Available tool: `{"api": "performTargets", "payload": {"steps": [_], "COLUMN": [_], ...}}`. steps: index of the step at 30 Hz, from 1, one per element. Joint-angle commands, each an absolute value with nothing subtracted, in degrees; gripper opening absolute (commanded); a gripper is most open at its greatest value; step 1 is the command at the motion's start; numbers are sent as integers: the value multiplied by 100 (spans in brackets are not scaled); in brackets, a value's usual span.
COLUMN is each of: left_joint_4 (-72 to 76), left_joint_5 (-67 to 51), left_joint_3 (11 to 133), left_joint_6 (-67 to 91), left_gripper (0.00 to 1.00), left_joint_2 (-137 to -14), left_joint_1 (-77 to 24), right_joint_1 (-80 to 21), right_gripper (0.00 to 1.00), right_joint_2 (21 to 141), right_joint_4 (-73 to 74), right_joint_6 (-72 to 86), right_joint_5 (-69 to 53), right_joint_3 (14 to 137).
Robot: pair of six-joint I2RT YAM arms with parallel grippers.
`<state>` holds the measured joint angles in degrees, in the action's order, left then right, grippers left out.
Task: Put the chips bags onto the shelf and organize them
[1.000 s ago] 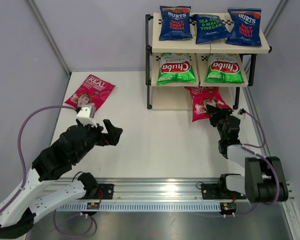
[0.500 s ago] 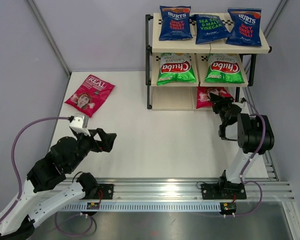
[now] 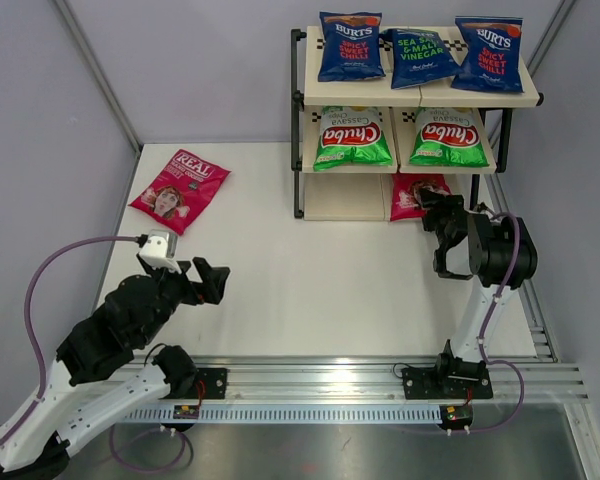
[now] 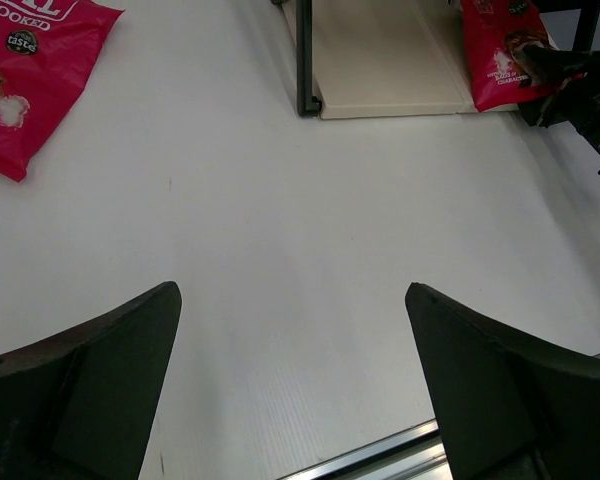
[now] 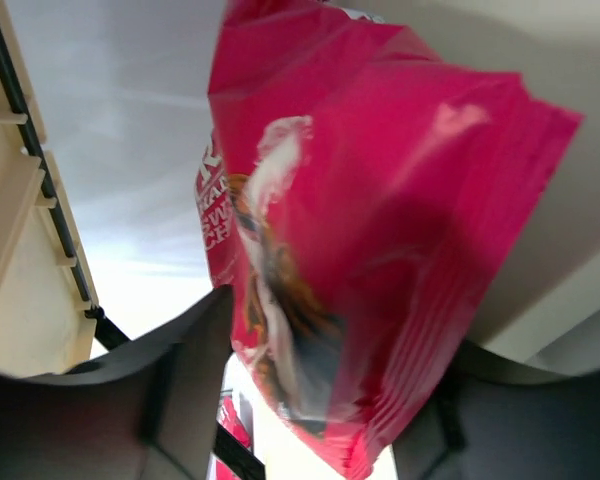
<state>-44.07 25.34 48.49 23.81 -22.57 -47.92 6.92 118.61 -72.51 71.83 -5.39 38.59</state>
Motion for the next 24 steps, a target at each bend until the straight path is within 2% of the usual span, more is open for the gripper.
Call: {"api": "performTargets", "payload": {"steps": [1, 4, 9, 12, 17, 21, 24], "left_joint_4": [-4280, -4342, -4394, -4587, -4764, -4509, -4246], "left_joint_5": [2865, 2900, 3023, 3278, 3323, 2831, 1805], "left_joint_3": [4887, 4904, 4931, 5027, 5255, 5466, 5721], "left_joint_6": [2382, 2461, 2636, 2855, 3137, 2971, 2769], "left_gripper": [99, 99, 99, 99, 99, 99, 99], "left_joint_2": [-2329, -2478, -2654, -2952, -3725, -4164, -4586], "left_joint_1": [-4764, -4764, -4764, -4755, -4509, -3860, -2616], "right_joint_1": [712, 703, 703, 712, 721, 905, 1063], "right_gripper": [66, 73, 75, 84, 92, 96, 100], "right_joint_2": [11268, 11058, 10680, 10364, 9889, 9091, 8336], "right_joint_4": [-7016, -6565, -6566, -6172, -5697, -4653, -3773], "right_joint_6": [7049, 7163, 7496, 7637, 7734, 7691, 7445], "right_joint_5": [-290, -246, -290, -281, -352, -448, -632], "right_joint_3": [3858, 3745, 3385, 3244, 3033, 2805, 2663]}}
